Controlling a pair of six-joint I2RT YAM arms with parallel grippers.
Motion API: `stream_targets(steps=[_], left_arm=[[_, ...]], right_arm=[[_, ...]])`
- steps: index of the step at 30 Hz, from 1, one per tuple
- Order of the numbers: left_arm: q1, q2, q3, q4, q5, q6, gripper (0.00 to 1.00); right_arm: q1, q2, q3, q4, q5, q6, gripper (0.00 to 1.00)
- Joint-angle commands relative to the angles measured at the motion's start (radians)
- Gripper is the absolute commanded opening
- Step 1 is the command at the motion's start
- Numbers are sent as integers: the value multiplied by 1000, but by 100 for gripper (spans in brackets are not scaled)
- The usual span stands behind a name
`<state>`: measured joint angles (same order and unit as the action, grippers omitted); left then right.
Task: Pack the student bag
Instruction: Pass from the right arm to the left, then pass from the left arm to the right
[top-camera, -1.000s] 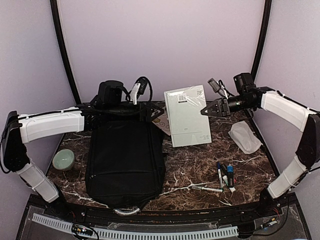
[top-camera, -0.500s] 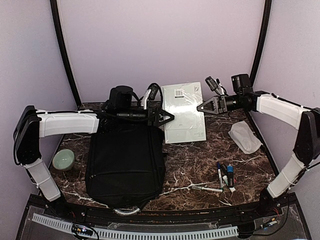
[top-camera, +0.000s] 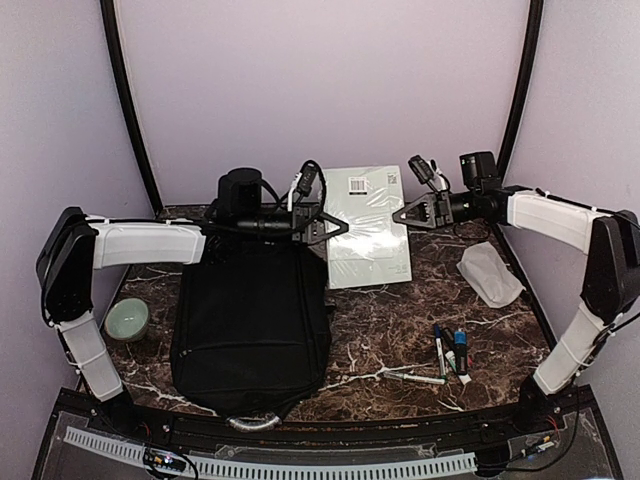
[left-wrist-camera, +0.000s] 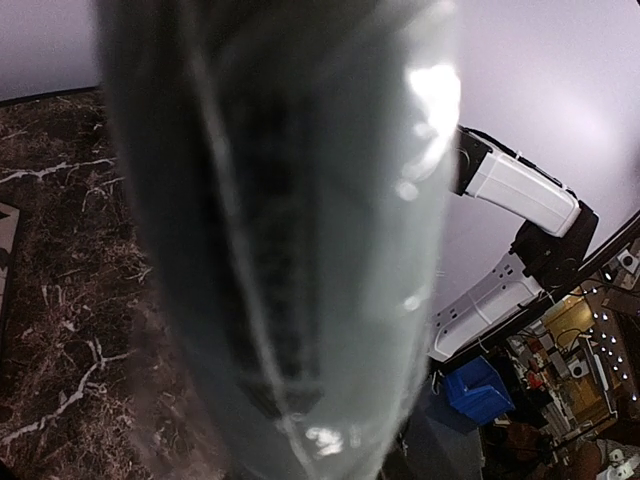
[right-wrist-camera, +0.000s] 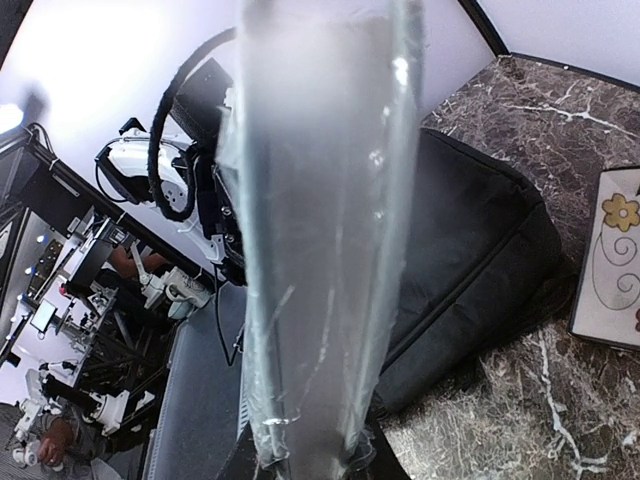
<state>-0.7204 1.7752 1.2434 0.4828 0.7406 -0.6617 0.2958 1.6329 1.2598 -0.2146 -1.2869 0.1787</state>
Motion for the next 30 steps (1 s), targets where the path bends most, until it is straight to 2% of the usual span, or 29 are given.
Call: stream_targets(steps=[1, 6, 8, 11, 15, 22, 25, 30], left_arm=[[-19, -13, 45, 145, 65, -72, 1], [-19, -38, 68, 138, 18, -90, 0], [-19, -61, 66, 141, -29, -87, 0], [-19, -85, 48, 178, -75, -94, 0], [-19, -94, 41, 214, -98, -107, 0], [-18, -95, 37, 248, -131, -117, 0], [-19, -90, 43, 247, -132, -116, 0], [-18, -80, 40, 259, -128, -130, 0]], right_arm=[[17, 10, 24, 66, 32, 34, 9], [-11, 1, 27, 60, 72, 60, 47], [-25, -14, 5, 64, 76, 71, 57], [-26, -32, -56, 94, 70, 83, 65], [-25, -74, -154, 194, 44, 151, 69], [-4, -85, -220, 268, 38, 158, 71], [7, -83, -249, 359, -44, 282, 65], [13, -82, -276, 487, -69, 389, 50]])
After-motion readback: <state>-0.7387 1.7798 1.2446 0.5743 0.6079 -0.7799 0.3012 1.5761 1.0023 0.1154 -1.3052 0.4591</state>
